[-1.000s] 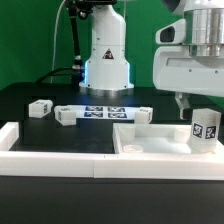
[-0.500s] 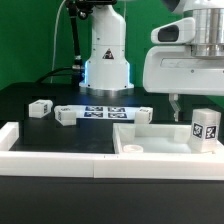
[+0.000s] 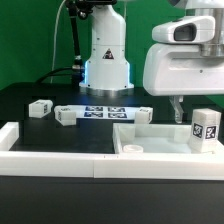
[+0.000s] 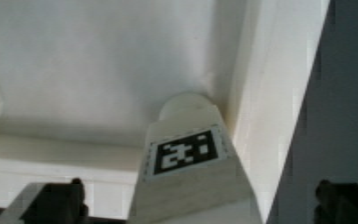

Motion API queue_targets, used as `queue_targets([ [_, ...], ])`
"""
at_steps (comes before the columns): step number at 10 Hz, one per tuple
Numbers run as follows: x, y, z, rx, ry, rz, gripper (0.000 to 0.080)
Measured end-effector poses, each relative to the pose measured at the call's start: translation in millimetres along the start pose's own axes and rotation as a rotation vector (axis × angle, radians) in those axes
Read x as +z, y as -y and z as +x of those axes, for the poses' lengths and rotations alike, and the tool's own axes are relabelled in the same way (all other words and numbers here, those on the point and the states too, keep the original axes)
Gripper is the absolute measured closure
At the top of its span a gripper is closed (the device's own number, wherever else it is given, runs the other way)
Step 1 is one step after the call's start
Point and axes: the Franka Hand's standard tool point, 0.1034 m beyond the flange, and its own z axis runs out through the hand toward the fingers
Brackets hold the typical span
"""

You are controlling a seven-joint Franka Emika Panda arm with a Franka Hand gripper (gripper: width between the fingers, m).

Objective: Assemble one leg

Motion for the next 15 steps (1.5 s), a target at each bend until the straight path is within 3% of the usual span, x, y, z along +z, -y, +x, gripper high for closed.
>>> queue_targets([
  [3, -0.5, -2.4, 0.6, -0.083, -0.002, -0.012, 0.0177],
  [4, -0.5, -2.4, 0.6, -0.062, -0.002, -0.012, 0.0354],
  [5, -0.5, -2.4, 0.6, -0.051, -0.002, -0.011, 0.0354],
  [6, -0.4, -2.2, 0.6, 0.001, -0.003, -0.010, 0.0510],
  [12, 0.6, 0.1, 0.0, 0.619, -0.007, 0.003, 0.0509],
  [15, 1.6, 0.4, 0.5, 0.990, -0.024, 0.031, 0.0509],
])
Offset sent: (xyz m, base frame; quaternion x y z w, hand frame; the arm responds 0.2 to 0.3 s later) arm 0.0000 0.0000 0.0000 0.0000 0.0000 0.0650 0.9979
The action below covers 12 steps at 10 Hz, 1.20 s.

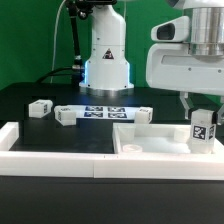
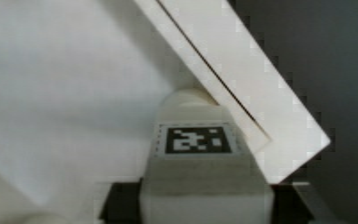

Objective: Assemble one leg

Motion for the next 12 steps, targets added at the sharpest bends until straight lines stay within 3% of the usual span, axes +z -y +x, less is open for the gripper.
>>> queue_targets([
  [3, 0.1, -0.2, -1.2, 0.195, -0.018, 0.014, 0.0509],
  [4, 0.9, 0.2, -2.2, 0.228, -0.013, 0.017, 0.0431],
  [5, 1.3, 0.1, -2.4, 0.205, -0.013, 0.016, 0.0294],
  [6, 1.6, -0.1, -2.5, 0.175, -0.013, 0.015, 0.0294],
  [7, 2.1, -0.4, -2.8, 0.150, -0.011, 0.012, 0.0176],
  [12, 2.0, -1.9, -0.9, -0.450, -0.012, -0.006, 0.0151],
])
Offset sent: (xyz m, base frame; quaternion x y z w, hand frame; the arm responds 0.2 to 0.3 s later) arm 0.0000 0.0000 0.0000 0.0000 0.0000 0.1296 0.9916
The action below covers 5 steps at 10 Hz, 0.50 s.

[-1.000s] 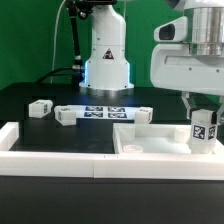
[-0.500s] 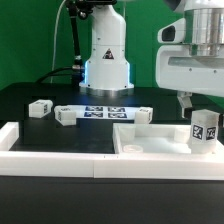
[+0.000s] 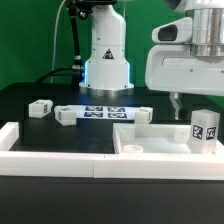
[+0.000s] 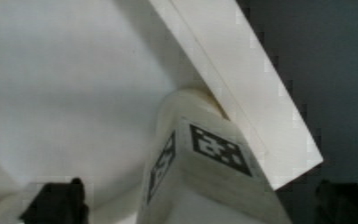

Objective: Assemble one leg

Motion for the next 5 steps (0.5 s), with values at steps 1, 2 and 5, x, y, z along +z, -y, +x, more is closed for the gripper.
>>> queue_targets([
  [1, 0.0, -0.2, -1.2, -0.105, 0.008, -0.005, 0.0151],
  [2, -0.4, -0.4, -2.0, -0.204, 0.018, -0.010, 0.0151],
  [5, -1.4, -2.8, -4.8, -0.450, 0.053, -0.024, 0.0151],
])
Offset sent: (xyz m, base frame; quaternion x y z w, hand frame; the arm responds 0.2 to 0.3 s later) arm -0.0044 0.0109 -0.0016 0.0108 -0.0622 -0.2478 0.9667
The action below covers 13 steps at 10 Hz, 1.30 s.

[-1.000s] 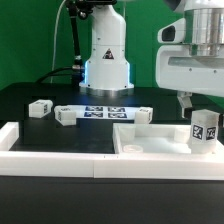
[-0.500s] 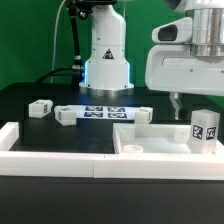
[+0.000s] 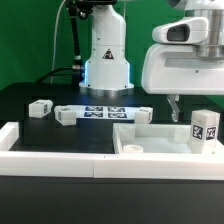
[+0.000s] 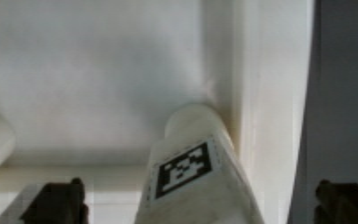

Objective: Assemble one leg

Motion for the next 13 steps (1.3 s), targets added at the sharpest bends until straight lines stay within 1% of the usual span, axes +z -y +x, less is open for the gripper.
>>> queue_targets([
  [2, -3.6, 0.6, 3.5, -0.133, -0.001, -0.007, 0.0151],
  [4, -5.9, 0.2, 6.3, -0.193, -0.006, -0.016, 0.0151],
  [5, -6.2, -1.6, 6.9, -0.276, -0.006, -0.026, 0.0151],
  [7, -6.1, -3.4, 6.9, -0.317, -0.005, -0.029, 0.0151],
  [8, -6.1, -3.5, 6.9, -0.311, -0.005, -0.029, 0.0251],
  [9, -6.1, -3.7, 7.0, -0.293, -0.006, -0.029, 0.0251],
  [10, -6.1, -3.9, 7.0, -0.293, -0.006, -0.029, 0.0432],
  [11, -6.1, -3.6, 6.9, -0.269, -0.006, -0.028, 0.0509],
  [13, -5.9, -3.5, 6.8, -0.116, -0.008, -0.024, 0.0509],
])
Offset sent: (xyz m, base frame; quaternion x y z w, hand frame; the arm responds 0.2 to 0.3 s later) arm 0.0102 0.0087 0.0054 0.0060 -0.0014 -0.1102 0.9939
